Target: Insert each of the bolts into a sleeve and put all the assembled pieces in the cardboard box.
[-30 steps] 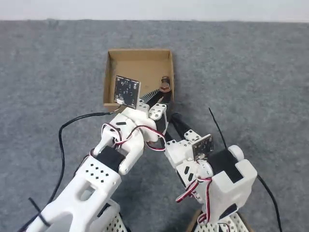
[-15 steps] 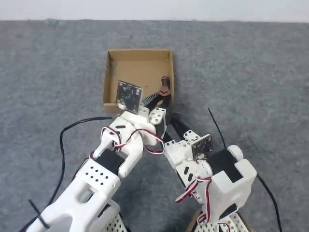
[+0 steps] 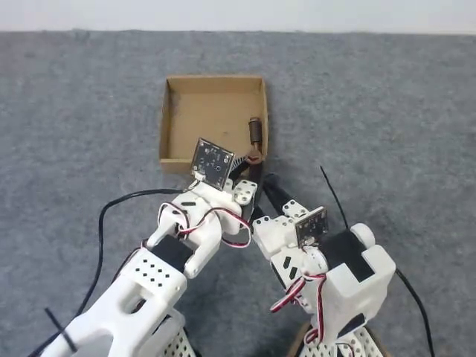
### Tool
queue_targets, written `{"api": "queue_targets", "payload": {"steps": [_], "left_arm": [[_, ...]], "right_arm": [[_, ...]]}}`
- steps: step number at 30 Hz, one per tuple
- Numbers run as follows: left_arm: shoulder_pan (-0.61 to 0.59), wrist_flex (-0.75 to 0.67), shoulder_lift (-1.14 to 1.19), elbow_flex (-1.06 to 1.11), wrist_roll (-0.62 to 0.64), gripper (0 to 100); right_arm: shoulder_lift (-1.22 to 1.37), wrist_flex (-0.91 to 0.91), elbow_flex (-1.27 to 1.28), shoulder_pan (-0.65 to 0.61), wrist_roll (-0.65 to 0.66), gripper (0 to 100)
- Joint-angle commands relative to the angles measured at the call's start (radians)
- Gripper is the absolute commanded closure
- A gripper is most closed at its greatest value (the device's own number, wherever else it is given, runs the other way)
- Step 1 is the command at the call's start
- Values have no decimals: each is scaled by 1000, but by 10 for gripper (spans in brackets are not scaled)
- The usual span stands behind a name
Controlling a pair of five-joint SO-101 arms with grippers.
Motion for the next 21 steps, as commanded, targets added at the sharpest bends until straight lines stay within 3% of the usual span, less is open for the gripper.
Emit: {"api": "queue_targets", "payload": {"steps": [1, 21], "left_arm": [[-6, -83, -25, 10, -14, 988], [-17, -121, -25, 99, -14, 987]], "right_arm": [[-5, -1, 21, -1, 15, 992], [-5, -1, 20, 15, 15, 992]]}}
